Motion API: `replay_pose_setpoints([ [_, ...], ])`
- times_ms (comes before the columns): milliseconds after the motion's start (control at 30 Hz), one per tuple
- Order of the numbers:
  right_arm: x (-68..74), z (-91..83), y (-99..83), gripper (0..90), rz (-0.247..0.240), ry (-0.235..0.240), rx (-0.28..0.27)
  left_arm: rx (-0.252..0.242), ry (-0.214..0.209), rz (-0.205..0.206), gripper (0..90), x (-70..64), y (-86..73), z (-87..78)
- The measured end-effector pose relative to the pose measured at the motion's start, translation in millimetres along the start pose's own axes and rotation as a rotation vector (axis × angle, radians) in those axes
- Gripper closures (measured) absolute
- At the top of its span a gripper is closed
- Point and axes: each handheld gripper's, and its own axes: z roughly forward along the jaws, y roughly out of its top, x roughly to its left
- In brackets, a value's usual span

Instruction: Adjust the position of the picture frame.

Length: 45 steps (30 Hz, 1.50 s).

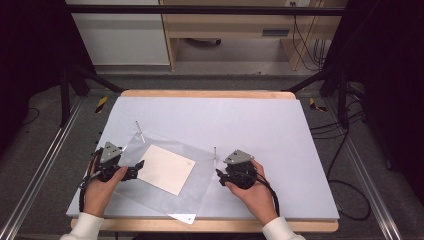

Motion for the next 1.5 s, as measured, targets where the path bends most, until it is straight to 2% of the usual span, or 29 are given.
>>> replay_pose_setpoints([
  [33, -1.1, 2.0, 4.5, 40.3, 0.022, -0.013, -0.004, 0.001, 0.000, 0.001, 5.1, -0.1, 0.2, -0.2],
  [67, -1.1, 2.0, 4.5, 40.3, 0.022, -0.013, -0.004, 0.001, 0.001, 0.001, 5.1, -0.3, 0.5, -0.5],
  [100, -2.3, 4.3, 9.6, 44.1, 0.046, -0.002, -0.015, 0.003, 0.003, -0.004, 5.2, -0.4, 0.8, -1.3],
  [300, -5.9, 13.6, 17.9, 49.6, 0.031, 0.023, 0.003, 0.001, 0.002, -0.017, 5.8, -0.6, 1.1, -1.7],
  [333, -7.1, 15.6, 19.0, 50.3, 0.023, 0.030, 0.009, 0.005, 0.004, -0.014, 5.8, -0.7, 1.4, -1.5],
  [367, -10.0, 18.3, 21.3, 54.7, 0.020, 0.036, 0.013, 0.011, 0.012, -0.003, 6.1, -0.8, 1.2, -2.5],
  [433, -11.0, 19.5, 22.0, 55.2, 0.011, 0.035, 0.015, 0.013, 0.015, 0.001, 6.4, -0.9, 1.1, -3.1],
  [467, -12.3, 23.2, 24.0, 56.0, 0.001, 0.039, 0.028, 0.012, 0.020, -0.003, 6.4, -0.1, 1.2, -4.0],
  [567, -14.2, 29.5, 25.9, 57.4, 0.018, 0.058, 0.041, 0.004, 0.021, -0.026, 7.4, 0.9, 1.7, -3.7],
  [700, -14.8, 39.4, 27.4, 60.2, 0.015, 0.068, 0.056, 0.027, 0.009, -0.014, 8.3, 0.9, 5.7, 0.7],
  [733, -15.5, 44.6, 30.0, 63.3, 0.015, 0.061, 0.059, 0.032, 0.008, -0.007, 8.9, 1.5, 8.6, 2.6],
  [800, -16.5, 47.5, 31.1, 65.1, 0.021, 0.061, 0.059, 0.025, 0.002, -0.020, 9.4, 4.8, 16.0, 7.4],
  [867, -18.0, 55.2, 33.8, 68.6, 0.032, 0.079, 0.071, 0.038, 0.001, -0.026, 10.0, 10.0, 23.6, 14.4],
  [967, -16.9, 58.8, 35.0, 72.1, 0.034, 0.081, 0.074, 0.077, 0.008, 0.019, 14.3, 15.2, 30.2, 24.3],
  [1100, -15.9, 61.4, 34.6, 75.0, 0.031, 0.079, 0.078, 0.088, 0.030, 0.027, 19.2, 22.8, 34.1, 33.8],
  [1133, -15.1, 62.1, 34.5, 77.4, 0.034, 0.075, 0.081, 0.086, 0.027, 0.002, 21.1, 27.9, 35.0, 40.2],
  [1233, -14.8, 63.6, 33.7, 78.4, 0.042, 0.068, 0.088, 0.074, 0.029, -0.036, 25.4, 33.7, 34.5, 49.9],
  [1300, -15.2, 64.1, 33.1, 78.8, 0.045, 0.067, 0.088, 0.076, 0.034, -0.035, 27.6, 35.4, 34.3, 52.8],
  [1367, -15.5, 65.7, 31.7, 83.1, 0.048, 0.068, 0.088, 0.075, 0.036, -0.070, 30.8, 38.9, 33.9, 62.1],
  [1400, -15.5, 65.7, 31.7, 83.1, 0.048, 0.068, 0.088, 0.075, 0.036, -0.070, 32.1, 38.9, 33.9, 62.1],
  [1467, -17.6, 65.7, 31.1, 85.2, 0.057, 0.076, 0.082, 0.095, 0.063, -0.077, 34.7, 41.5, 34.2, 72.3],
  [1500, -17.6, 65.7, 31.1, 85.2, 0.057, 0.076, 0.082, 0.095, 0.063, -0.077, 35.6, 41.5, 34.2, 72.3],
])
